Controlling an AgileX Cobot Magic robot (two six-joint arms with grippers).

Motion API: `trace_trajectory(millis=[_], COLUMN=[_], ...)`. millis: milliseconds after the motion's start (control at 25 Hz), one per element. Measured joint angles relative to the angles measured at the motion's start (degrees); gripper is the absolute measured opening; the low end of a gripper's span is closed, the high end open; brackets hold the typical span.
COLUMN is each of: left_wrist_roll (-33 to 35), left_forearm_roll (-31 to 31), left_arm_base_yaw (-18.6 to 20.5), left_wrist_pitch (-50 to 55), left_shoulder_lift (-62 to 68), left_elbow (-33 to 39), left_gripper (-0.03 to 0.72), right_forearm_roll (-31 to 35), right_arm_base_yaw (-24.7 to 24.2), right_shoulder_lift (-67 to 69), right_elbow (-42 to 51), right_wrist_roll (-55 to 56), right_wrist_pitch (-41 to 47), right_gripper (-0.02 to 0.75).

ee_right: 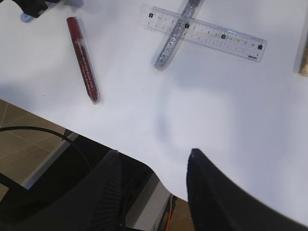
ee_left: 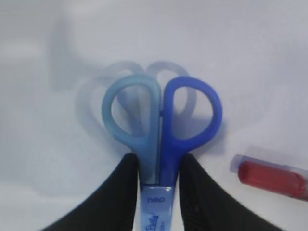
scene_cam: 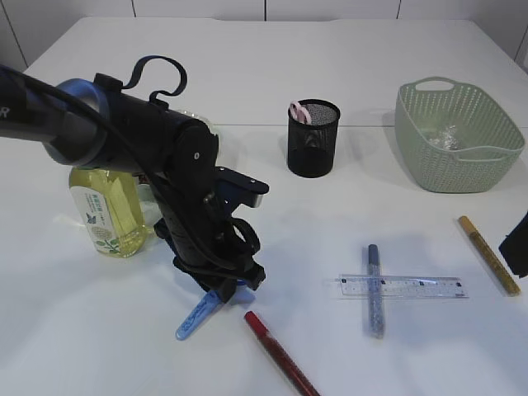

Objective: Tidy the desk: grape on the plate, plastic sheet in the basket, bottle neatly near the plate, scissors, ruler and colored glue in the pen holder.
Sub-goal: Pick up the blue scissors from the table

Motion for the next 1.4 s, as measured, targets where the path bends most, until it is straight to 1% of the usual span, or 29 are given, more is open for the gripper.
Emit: trace_trajectory(millis=[160,480,1400], left_wrist_roll=[0.00,0.00,0.00], left_forearm_roll=[-0.22,-0.46,-0.80], left_arm_base_yaw=[0.00,0.00,0.00], left_wrist_pitch=[1.52,4.02,2.23], left_shoulder_lift=[0.00,0.00,1.31], left_elbow=[-0.23,-3.85,-3.99], left_gripper=[0.207,0.209,0.209], right_forearm_roll=[0.00,0.00,0.00], right_arm_base_yaw=[0.00,0.00,0.00], right_shoulder_lift=[0.00,0.00,0.00], right_elbow=[0.00,0.00,0.00], right_wrist_roll=[0.00,0.00,0.00], right_wrist_pitch=[0.00,0.00,0.00], right_gripper=[0.364,0.365,0.364])
